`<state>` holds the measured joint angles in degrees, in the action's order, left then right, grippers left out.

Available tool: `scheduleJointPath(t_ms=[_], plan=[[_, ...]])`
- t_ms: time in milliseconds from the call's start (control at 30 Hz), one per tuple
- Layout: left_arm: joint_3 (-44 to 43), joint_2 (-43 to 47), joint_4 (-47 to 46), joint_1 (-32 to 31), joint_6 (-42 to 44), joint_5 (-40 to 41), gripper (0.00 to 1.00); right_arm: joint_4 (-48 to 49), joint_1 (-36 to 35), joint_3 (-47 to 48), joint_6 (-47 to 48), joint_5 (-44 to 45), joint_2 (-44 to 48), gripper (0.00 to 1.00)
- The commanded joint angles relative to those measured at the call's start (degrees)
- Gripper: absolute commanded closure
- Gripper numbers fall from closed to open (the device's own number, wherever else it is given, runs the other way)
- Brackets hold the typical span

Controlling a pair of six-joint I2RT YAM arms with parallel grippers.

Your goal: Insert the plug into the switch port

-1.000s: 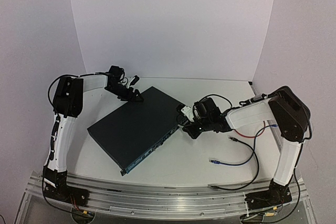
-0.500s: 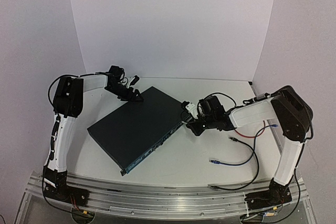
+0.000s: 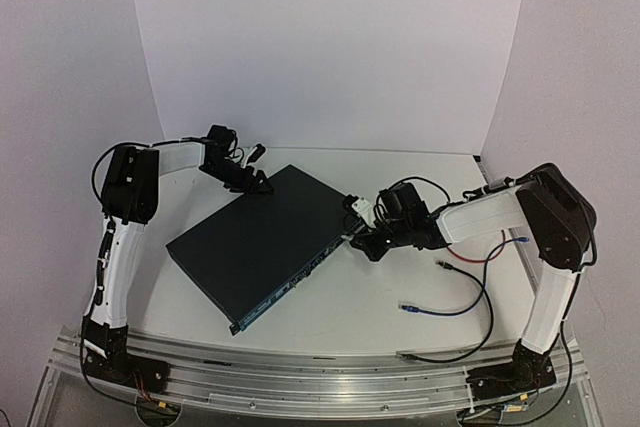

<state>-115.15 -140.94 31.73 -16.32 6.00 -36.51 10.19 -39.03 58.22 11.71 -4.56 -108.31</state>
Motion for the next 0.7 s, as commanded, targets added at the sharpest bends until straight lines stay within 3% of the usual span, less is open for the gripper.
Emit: scheduleJointPath(t_ms=[0, 667], plan=[[-1.2, -1.0, 4.4, -1.6, -0.2, -4.7, 0.20, 0.6, -0.2, 1.4, -0.7, -1.8, 1.5, 1.00], [-1.8, -1.3, 4.3, -1.6, -0.8, -4.5, 0.21, 0.1, -0.2, 0.2, 2.4, -1.7, 2.7, 1.00]])
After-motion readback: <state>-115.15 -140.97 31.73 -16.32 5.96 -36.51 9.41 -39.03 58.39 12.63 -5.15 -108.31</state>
